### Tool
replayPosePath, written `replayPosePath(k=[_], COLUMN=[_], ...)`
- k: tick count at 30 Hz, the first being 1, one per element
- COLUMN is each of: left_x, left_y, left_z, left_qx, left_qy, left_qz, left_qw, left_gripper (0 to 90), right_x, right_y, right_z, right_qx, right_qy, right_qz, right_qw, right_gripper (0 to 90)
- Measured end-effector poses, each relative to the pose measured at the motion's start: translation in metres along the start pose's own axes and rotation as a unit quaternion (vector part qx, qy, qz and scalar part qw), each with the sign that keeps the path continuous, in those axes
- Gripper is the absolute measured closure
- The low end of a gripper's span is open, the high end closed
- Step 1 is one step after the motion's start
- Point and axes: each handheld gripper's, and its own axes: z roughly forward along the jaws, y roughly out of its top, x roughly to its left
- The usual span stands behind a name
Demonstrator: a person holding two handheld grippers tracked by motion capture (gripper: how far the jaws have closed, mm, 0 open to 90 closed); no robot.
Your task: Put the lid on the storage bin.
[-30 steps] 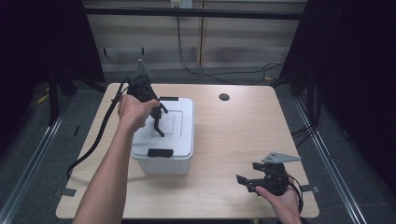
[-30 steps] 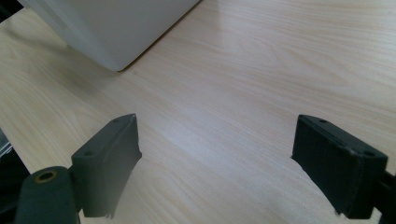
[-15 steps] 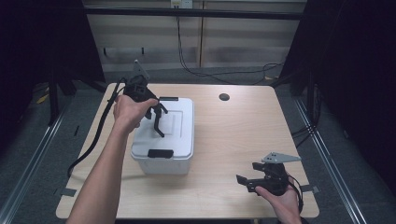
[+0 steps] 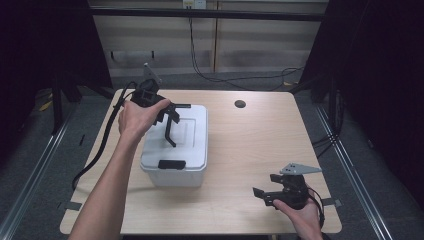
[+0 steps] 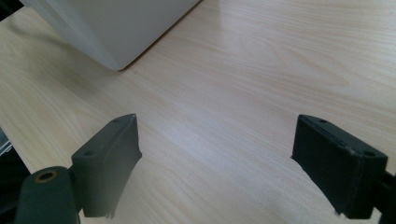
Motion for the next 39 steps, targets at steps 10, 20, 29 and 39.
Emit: replayPosePath(k=[10,20,29,39], left_x=[0.001,0.026,0.050,0.070], left_y=[-0.009,-0.029,-0.051,-0.077], left_z=[-0.014,-0.026,-0.036,-0.038], left_qx=[-0.026,-0.054,-0.080,-0.135], left_qy=[-0.031,-0.024,-0.037,-0.062], left_qz=[0.083,0.135,0.177,0.185], left_qw=[0.9958,0.9891,0.9803,0.9716], left_gripper=[18.8,19.7,19.7,19.2], right_x=[0.000,0.000,0.000,0.000], right_y=[0.000,0.000,0.000,0.000], right_z=[0.000,0.000,0.001,0.001], right_qx=[0.000,-0.001,0.002,0.000], right_qy=[-0.003,-0.003,-0.003,-0.005], right_qz=[0.000,0.000,0.001,0.001], right_qw=[1.0000,1.0000,1.0000,1.0000], right_gripper=[14.6,14.6,14.6,14.6])
